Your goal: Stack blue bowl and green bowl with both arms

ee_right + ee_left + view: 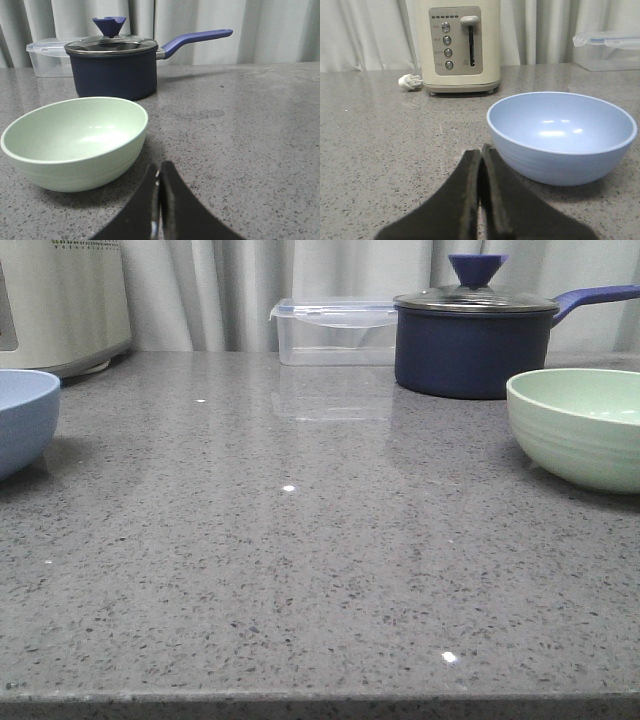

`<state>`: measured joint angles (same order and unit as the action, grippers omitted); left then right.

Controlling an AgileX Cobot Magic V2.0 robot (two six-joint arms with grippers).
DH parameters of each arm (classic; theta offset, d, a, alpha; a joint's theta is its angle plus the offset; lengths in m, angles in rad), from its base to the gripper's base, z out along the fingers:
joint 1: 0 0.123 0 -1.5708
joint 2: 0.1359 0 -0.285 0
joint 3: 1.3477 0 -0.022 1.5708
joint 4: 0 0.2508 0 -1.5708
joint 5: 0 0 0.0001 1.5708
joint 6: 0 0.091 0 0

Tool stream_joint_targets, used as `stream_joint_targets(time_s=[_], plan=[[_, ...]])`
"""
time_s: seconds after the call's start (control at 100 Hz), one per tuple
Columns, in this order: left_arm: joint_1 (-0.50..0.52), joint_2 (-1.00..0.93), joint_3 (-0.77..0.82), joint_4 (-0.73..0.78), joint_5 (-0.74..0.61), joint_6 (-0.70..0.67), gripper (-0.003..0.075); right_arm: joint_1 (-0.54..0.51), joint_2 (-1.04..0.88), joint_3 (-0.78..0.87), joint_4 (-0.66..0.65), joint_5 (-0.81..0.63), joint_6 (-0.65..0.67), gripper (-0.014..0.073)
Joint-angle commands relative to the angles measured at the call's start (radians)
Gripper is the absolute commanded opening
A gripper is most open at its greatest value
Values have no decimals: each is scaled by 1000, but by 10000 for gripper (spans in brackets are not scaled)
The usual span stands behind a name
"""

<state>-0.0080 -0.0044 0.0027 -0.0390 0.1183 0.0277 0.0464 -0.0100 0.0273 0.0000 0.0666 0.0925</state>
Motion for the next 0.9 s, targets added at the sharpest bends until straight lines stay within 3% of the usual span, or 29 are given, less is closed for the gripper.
stream_joint_targets(time_s=[0.0, 0.73, 0.89], plan=[[2, -35, 39, -10, -92, -5, -20, -6, -18, 0, -16, -72, -5, -71], [2, -35, 39, -10, -92, -5, -20, -6, -18, 0, -16, -76, -5, -71], [2, -35, 39, -10, -110, -5, -20, -6, -18, 0, -16, -132, -5, -71]])
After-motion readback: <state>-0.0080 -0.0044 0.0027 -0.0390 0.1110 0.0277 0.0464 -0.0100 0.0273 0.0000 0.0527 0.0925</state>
